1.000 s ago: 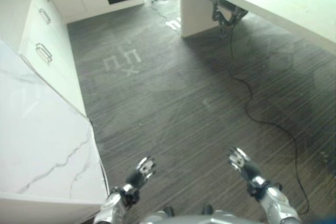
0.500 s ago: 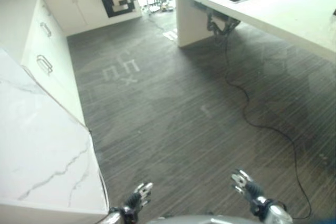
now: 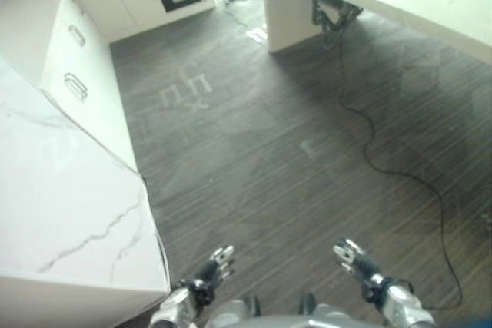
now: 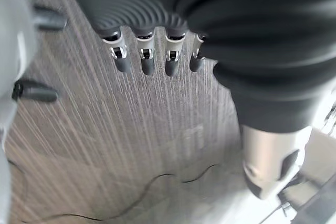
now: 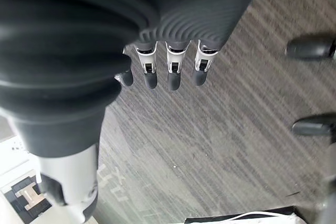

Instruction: Place the dishes in the dishwasher.

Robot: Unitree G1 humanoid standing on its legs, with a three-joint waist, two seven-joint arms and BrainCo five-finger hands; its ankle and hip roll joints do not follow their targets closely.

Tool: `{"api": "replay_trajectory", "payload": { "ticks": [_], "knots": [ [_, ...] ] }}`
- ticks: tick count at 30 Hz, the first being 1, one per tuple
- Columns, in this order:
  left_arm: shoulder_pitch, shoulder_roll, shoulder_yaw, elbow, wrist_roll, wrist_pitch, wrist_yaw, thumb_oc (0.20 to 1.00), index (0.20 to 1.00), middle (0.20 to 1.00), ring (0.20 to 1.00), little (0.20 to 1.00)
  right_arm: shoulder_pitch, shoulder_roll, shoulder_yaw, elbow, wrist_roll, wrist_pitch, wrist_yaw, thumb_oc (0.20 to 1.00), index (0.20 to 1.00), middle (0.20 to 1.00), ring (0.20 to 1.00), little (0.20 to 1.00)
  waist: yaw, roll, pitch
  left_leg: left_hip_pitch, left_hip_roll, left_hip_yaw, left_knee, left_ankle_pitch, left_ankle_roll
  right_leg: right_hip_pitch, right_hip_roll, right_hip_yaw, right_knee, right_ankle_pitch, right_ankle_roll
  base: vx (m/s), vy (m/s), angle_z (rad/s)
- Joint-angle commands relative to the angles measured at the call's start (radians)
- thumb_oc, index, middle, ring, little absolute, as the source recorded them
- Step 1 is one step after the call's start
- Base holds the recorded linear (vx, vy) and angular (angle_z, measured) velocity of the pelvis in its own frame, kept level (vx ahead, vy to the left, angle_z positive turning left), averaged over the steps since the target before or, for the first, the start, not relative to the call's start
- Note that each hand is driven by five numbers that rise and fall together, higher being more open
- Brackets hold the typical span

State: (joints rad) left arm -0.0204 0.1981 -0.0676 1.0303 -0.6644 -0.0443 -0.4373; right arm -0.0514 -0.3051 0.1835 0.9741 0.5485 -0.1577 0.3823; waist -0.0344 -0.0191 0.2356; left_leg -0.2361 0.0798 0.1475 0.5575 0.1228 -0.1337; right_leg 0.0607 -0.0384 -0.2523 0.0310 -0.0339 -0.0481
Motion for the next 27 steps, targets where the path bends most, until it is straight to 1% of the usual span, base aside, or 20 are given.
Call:
{"api": "replay_trajectory", "payload": {
  "ticks": [1, 2, 3, 7, 8, 10, 11, 12, 13, 14, 17, 18, 19, 20, 21, 22, 23, 24, 26, 27],
  "knots": [
    [-0.037, 0.002, -0.033, -0.057, -0.043, -0.039, -0.045, 1.0, 1.0, 1.0, 1.0, 1.0, -0.016, -0.047, 0.014, -0.026, -0.015, -0.023, 0.034, 1.0, 1.0, 1.0, 1.0, 1.0, 0.012, 0.015, 0.034, 0.028, -0.02, 0.015, -0.074, -0.152, 0.082, 0.075, 0.012, 0.059, 0.056, -0.121, 0.041, 0.29, 0.023, -0.11],
    [-0.029, 0.004, -0.028, -0.064, -0.042, -0.042, -0.05, 1.0, 1.0, 1.0, 1.0, 1.0, -0.017, -0.049, 0.014, -0.028, -0.019, -0.024, 0.038, 1.0, 1.0, 1.0, 1.0, 1.0, 0.023, 0.022, 0.038, 0.012, -0.018, 0.014, -0.129, -0.115, 0.072, 0.085, 0.023, 0.063, 0.057, -0.13, 0.04, 0.48, 0.103, -0.23],
    [-0.016, 0.007, -0.023, -0.073, -0.03, -0.046, -0.054, 1.0, 1.0, 1.0, 1.0, 1.0, -0.013, -0.055, 0.02, -0.048, -0.013, -0.015, 0.031, 1.0, 1.0, 1.0, 1.0, 1.0, 0.043, 0.037, 0.046, -0.021, 0.001, 0.008, -0.238, -0.036, 0.05, 0.114, 0.044, 0.064, 0.052, -0.146, 0.036, 0.45, 0.11, -0.38],
    [0.003, 0.008, -0.023, -0.081, -0.03, -0.05, -0.058, 1.0, 1.0, 1.0, 1.0, 1.0, -0.001, -0.062, 0.034, -0.077, 0.015, -0.005, 0.008, 1.0, 1.0, 1.0, 1.0, 1.0, 0.07, 0.054, 0.055, -0.067, 0.048, 0.021, -0.384, 0.049, 0.024, 0.172, 0.055, 0.059, 0.043, -0.175, 0.033, 0.45, 0.178, -0.25],
    [0.01, 0.009, -0.021, -0.086, -0.035, -0.047, -0.062, 1.0, 1.0, 1.0, 1.0, 1.0, 0.003, -0.062, 0.034, -0.086, 0.014, -0.002, 0.005, 1.0, 1.0, 1.0, 1.0, 1.0, 0.069, 0.058, 0.056, -0.061, 0.064, 0.036, -0.398, 0.053, 0.022, 0.184, 0.051, 0.052, 0.055, -0.191, 0.035, 0.49, 0.238, 0.0],
    [0.016, 0.011, -0.016, -0.089, -0.026, -0.043, -0.071, 1.0, 1.0, 1.0, 1.0, 1.0, 0.008, -0.058, 0.024, -0.09, 0.001, 0.0, 0.009, 1.0, 1.0, 1.0, 1.0, 1.0, 0.058, 0.045, 0.046, -0.015, 0.061, 0.087, -0.427, -0.002, 0.031, 0.209, 0.025, 0.035, 0.082, -0.232, 0.053, 0.5, 0.281, -0.07],
    [0.02, 0.013, -0.013, -0.088, -0.002, -0.041, -0.077, 1.0, 1.0, 1.0, 1.0, 1.0, 0.007, -0.053, 0.02, -0.084, -0.004, -0.001, 0.005, 1.0, 1.0, 1.0, 1.0, 1.0, 0.064, 0.039, 0.034, 0.0, 0.045, 0.085, -0.433, -0.028, 0.047, 0.225, 0.015, 0.043, 0.1, -0.258, 0.065, 0.55, 0.404, 0.04],
    [0.026, 0.015, -0.007, -0.084, 0.02, -0.048, -0.076, 1.0, 1.0, 1.0, 1.0, 1.0, 0.01, -0.048, 0.006, -0.074, -0.003, -0.005, 0.008, 1.0, 1.0, 1.0, 1.0, 1.0, 0.08, 0.04, 0.017, 0.001, 0.019, 0.066, -0.426, -0.053, 0.08, 0.239, 0.015, 0.066, 0.121, -0.263, 0.076, 0.55, 0.413, 0.25],
    [0.024, 0.022, -0.011, -0.076, 0.021, -0.055, -0.082, 1.0, 1.0, 1.0, 1.0, 1.0, 0.009, -0.047, -0.001, -0.066, 0.002, -0.01, 0.013, 1.0, 1.0, 1.0, 1.0, 1.0, 0.082, 0.034, 0.005, 0.013, 0.003, 0.071, -0.432, -0.068, 0.095, 0.253, 0.011, 0.069, 0.134, -0.265, 0.083, 0.46, 0.397, -0.06],
    [0.017, 0.031, -0.02, -0.08, 0.015, -0.055, -0.084, 1.0, 1.0, 1.0, 1.0, 1.0, 0.011, -0.044, -0.008, -0.07, 0.001, -0.015, 0.011, 1.0, 1.0, 1.0, 1.0, 1.0, 0.077, 0.029, -0.009, 0.033, -0.021, 0.078, -0.447, -0.086, 0.117, 0.249, -0.003, 0.075, 0.182, -0.236, 0.102, 0.36, 0.37, -0.19],
    [-0.003, 0.053, -0.054, -0.102, 0.005, -0.067, -0.07, 1.0, 1.0, 1.0, 1.0, 1.0, 0.022, -0.034, -0.023, -0.103, -0.008, -0.017, -0.004, 1.0, 1.0, 1.0, 1.0, 1.0, 0.055, 0.024, -0.029, 0.092, -0.087, 0.075, -0.505, -0.118, 0.183, 0.166, -0.039, 0.11, 0.436, -0.046, 0.188, 0.33, 0.401, -0.33],
    [-0.014, 0.065, -0.069, -0.115, 0.006, -0.071, -0.056, 1.0, 1.0, 1.0, 1.0, 1.0, 0.028, -0.024, -0.02, -0.128, 0.0, -0.015, -0.02, 1.0, 1.0, 1.0, 1.0, 1.0, 0.049, 0.033, -0.032, 0.115, -0.107, 0.063, -0.519, -0.134, 0.21, 0.098, -0.032, 0.13, 0.632, 0.057, 0.235, 0.3, 0.318, -0.18],
    [-0.022, 0.072, -0.075, -0.124, 0.005, -0.07, -0.041, 1.0, 1.0, 1.0, 1.0, 1.0, 0.033, -0.02, -0.012, -0.142, 0.007, -0.017, -0.028, 1.0, 1.0, 1.0, 1.0, 1.0, 0.043, 0.044, -0.029, 0.135, -0.114, 0.052, -0.526, -0.148, 0.225, 0.033, -0.027, 0.128, 0.756, 0.092, 0.242, 0.34, 0.32, 0.07],
    [-0.029, 0.075, -0.081, -0.131, -0.005, -0.066, -0.021, 1.0, 1.0, 1.0, 1.0, 1.0, 0.033, -0.02, -0.005, -0.145, 0.01, -0.018, -0.027, 1.0, 1.0, 1.0, 1.0, 1.0, 0.039, 0.056, -0.023, 0.155, -0.115, 0.043, -0.53, -0.157, 0.233, -0.022, -0.04, 0.115, 0.829, 0.095, 0.226, 0.36, 0.248, 0.31],
    [-0.034, 0.071, -0.086, -0.13, -0.022, -0.072, -0.007, 1.0, 1.0, 1.0, 1.0, 1.0, 0.027, -0.02, 0.006, -0.141, 0.01, -0.024, -0.027, 1.0, 1.0, 1.0, 1.0, 1.0, 0.028, 0.064, -0.012, 0.183, -0.121, 0.035, -0.527, -0.174, 0.241, -0.081, -0.035, 0.096, 0.836, 0.056, 0.201, 0.36, 0.17, 0.45],
    [-0.036, 0.069, -0.085, -0.128, -0.031, -0.075, -0.01, 1.0, 1.0, 1.0, 1.0, 1.0, 0.025, -0.019, 0.011, -0.139, 0.01, -0.026, -0.027, 1.0, 1.0, 1.0, 1.0, 1.0, 0.018, 0.065, -0.005, 0.203, -0.126, 0.029, -0.527, -0.182, 0.244, -0.11, -0.021, 0.083, 0.808, 0.029, 0.19, 0.45, 0.076, 0.37],
    [-0.036, 0.07, -0.077, -0.136, -0.027, -0.07, -0.022, 1.0, 1.0, 1.0, 1.0, 1.0, 0.029, -0.019, 0.018, -0.159, 0.01, -0.019, -0.04, 1.0, 1.0, 1.0, 1.0, 1.0, -0.012, 0.069, 0.013, 0.257, -0.134, 0.004, -0.535, -0.197, 0.241, -0.186, 0.008, 0.064, 0.699, -0.026, 0.159, 0.51, -0.03, 0.32],
    [-0.047, 0.075, -0.073, -0.138, -0.01, -0.06, -0.03, 1.0, 1.0, 1.0, 1.0, 1.0, 0.039, -0.024, 0.012, -0.177, 0.014, -0.012, -0.049, 1.0, 1.0, 1.0, 1.0, 1.0, -0.043, 0.06, 0.028, 0.3, -0.146, -0.027, -0.538, -0.223, 0.238, -0.228, 0.003, 0.053, 0.54, -0.039, 0.141, 0.53, -0.084, 0.33],
    [-0.058, 0.078, -0.073, -0.136, 0.009, -0.05, -0.034, 1.0, 1.0, 1.0, 1.0, 1.0, 0.051, -0.035, 0.004, -0.193, 0.025, 0.004, -0.047, 1.0, 1.0, 1.0, 1.0, 1.0, -0.075, 0.043, 0.036, 0.353, -0.158, -0.05, -0.542, -0.267, 0.231, -0.274, -0.028, 0.037, 0.322, 0.012, 0.149, 0.61, -0.14, 1.16],
    [-0.053, 0.072, -0.083, -0.127, 0.013, -0.063, -0.029, 1.0, 1.0, 1.0, 1.0, 1.0, 0.06, -0.044, -0.021, -0.185, 0.009, 0.008, -0.019, 1.0, 1.0, 1.0, 1.0, 1.0, -0.101, 0.029, 0.044, 0.434, -0.165, -0.081, -0.537, -0.344, 0.225, -0.347, -0.069, 0.026, 0.214, 0.092, 0.182, 0.69, -0.149, 1.12]
  ]
}}
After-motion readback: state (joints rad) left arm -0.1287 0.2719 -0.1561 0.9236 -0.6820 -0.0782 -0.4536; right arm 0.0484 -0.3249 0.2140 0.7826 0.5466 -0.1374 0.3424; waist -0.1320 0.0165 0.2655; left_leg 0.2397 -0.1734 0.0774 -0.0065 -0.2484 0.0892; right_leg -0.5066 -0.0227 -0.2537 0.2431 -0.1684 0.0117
